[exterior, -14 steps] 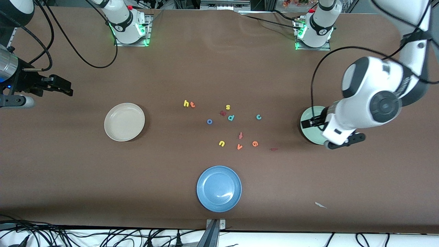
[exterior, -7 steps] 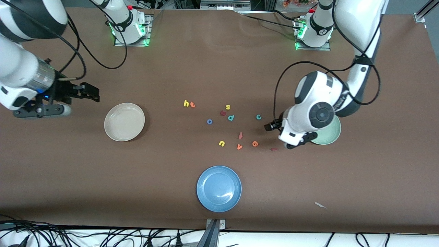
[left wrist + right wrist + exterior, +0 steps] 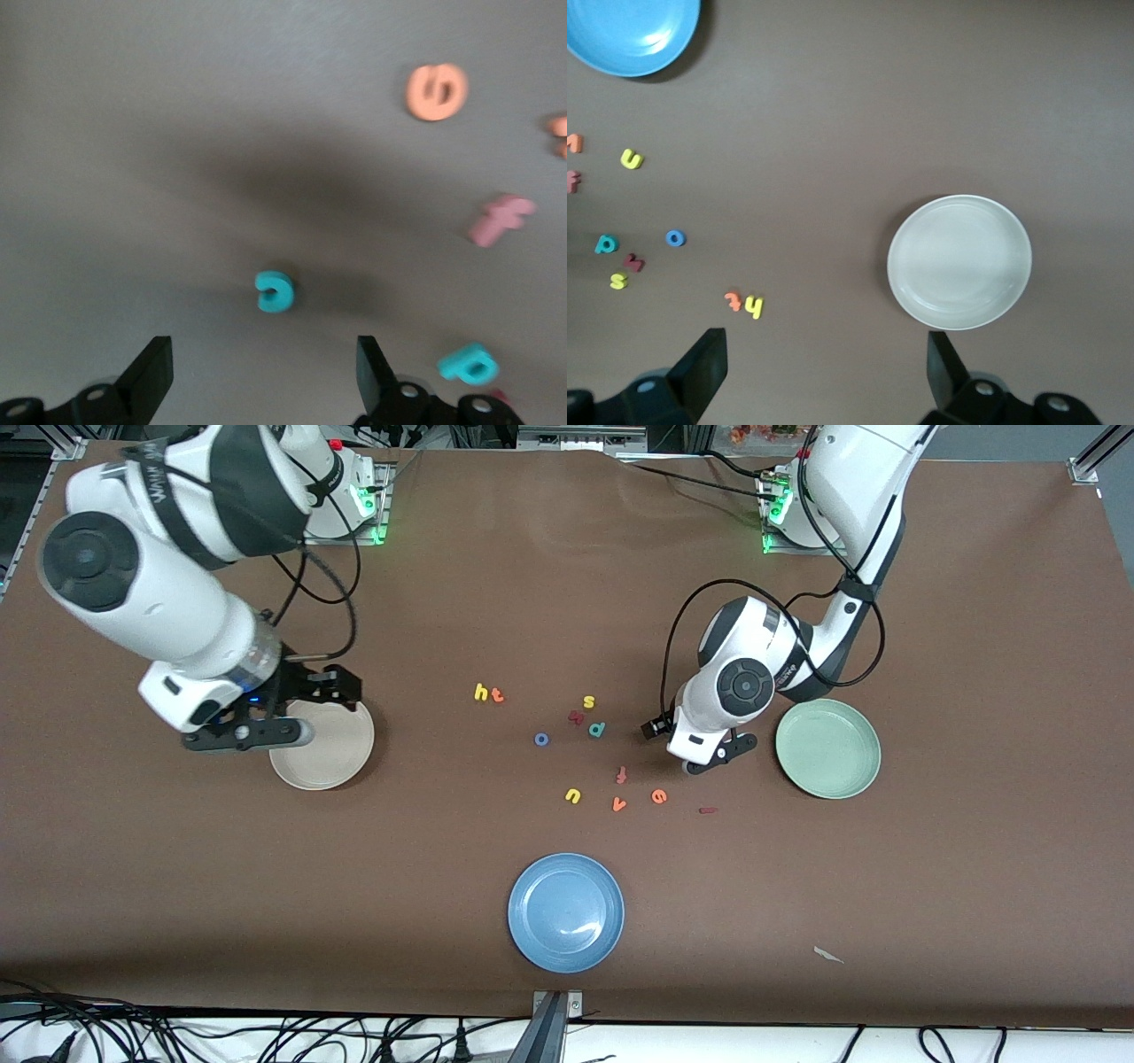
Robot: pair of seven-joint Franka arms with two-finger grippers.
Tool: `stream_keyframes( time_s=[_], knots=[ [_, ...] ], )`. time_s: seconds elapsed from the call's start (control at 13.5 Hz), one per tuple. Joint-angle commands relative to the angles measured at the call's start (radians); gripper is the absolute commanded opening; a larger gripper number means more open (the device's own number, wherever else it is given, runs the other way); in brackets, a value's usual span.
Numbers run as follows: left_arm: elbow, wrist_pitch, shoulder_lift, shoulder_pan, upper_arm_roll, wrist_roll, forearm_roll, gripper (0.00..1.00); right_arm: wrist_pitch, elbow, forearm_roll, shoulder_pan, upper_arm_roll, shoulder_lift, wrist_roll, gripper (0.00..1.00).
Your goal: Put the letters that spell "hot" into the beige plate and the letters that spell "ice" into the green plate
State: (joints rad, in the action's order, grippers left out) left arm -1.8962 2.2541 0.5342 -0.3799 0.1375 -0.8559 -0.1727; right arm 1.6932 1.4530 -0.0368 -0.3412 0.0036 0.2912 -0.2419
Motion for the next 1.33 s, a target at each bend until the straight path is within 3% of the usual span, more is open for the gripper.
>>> stream_keyframes(
  time_s=[0.0,0.44,0.81,1.26],
  knots=[
    [-0.116,0.131,-0.039,0.001,-0.002,0.0,-0.033,0.9,-0.01,0.028,0.008,-0.004,-0.008,0.0,0.007,1.0],
    [-0.109,0.148,-0.014,0.001,-0.002,-0.037,-0.039,0.64,0.132,0.125,0.032,0.013,0.039,-0.01,-0.008,1.0],
    [-0.086,0.186,0.015,-0.004,-0.002,-0.052,-0.039,0.62,0.327,0.329,0.049,0.022,0.099,-0.07,-0.098,1.0],
    [-0.037,0.191,0.064,-0.007,-0.002,-0.074,-0.036,0.59,0.492,0.49,0.221,0.034,0.225,-0.052,-0.362,1.0]
  ],
)
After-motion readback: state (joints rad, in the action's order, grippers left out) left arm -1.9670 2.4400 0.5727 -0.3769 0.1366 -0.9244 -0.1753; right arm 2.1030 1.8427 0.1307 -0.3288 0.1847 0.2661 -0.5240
